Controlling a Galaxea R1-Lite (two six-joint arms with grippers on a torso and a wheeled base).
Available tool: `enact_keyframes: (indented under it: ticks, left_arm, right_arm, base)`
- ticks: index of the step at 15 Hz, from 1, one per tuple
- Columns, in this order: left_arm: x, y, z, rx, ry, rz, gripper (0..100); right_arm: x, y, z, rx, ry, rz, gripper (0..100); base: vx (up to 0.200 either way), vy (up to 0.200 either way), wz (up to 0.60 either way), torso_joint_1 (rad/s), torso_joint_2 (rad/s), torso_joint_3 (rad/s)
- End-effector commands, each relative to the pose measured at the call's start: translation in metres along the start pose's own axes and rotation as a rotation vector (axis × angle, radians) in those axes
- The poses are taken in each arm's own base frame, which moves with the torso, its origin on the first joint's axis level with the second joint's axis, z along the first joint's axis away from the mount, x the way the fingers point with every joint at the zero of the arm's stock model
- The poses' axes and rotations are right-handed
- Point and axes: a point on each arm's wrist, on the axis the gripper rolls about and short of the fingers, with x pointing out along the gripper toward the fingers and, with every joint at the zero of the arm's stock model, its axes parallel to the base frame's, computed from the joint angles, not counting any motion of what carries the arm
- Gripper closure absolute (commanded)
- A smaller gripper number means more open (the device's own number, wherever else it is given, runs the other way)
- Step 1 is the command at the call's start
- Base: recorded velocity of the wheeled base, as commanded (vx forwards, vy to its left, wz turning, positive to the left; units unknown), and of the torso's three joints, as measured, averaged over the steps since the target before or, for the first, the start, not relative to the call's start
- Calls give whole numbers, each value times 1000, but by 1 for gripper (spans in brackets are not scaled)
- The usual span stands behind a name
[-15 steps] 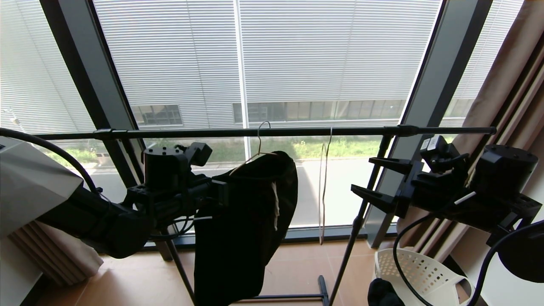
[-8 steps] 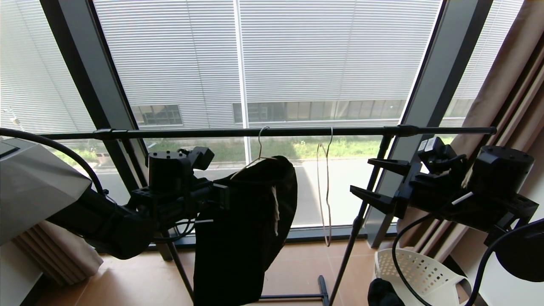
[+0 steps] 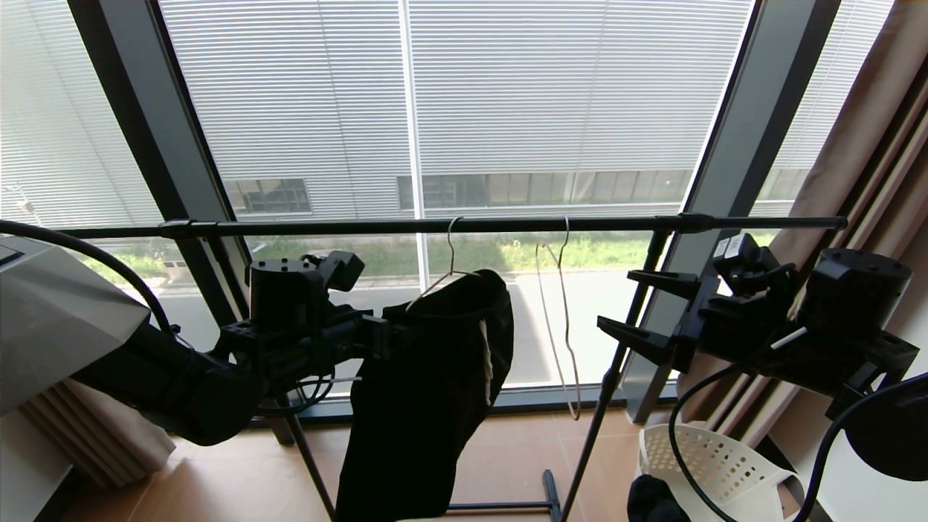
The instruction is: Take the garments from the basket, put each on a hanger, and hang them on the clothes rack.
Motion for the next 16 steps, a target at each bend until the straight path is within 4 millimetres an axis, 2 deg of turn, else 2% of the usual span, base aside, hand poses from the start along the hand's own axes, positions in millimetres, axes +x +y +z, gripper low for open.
enact_keyframes:
  ticks: [1, 9, 11, 13, 16]
  left_arm:
    - [-15, -4, 3, 33, -6, -2, 0]
    - [-64, -16, -8, 127, 73, -11, 0]
    - [-83, -23, -14, 131, 87, -23, 0]
    - [-107, -28, -23, 167, 93, -29, 0]
    - [-151, -30, -42, 218, 90, -15, 0]
  right_arm:
    - [0, 0, 1, -1, -2, 1, 0]
    - [-6, 8, 5, -11, -10, 8, 0]
    - [-8, 14, 9, -20, -20, 21, 0]
    - [-17, 21, 17, -33, -36, 13, 0]
    - [-51, 43, 31, -65, -68, -39, 0]
  base:
    - [0, 0, 0, 0, 0, 0]
    - [0, 0, 0, 0, 0, 0]
    - [0, 0, 0, 0, 0, 0]
    - [0, 0, 0, 0, 0, 0]
    - [0, 0, 0, 0, 0, 0]
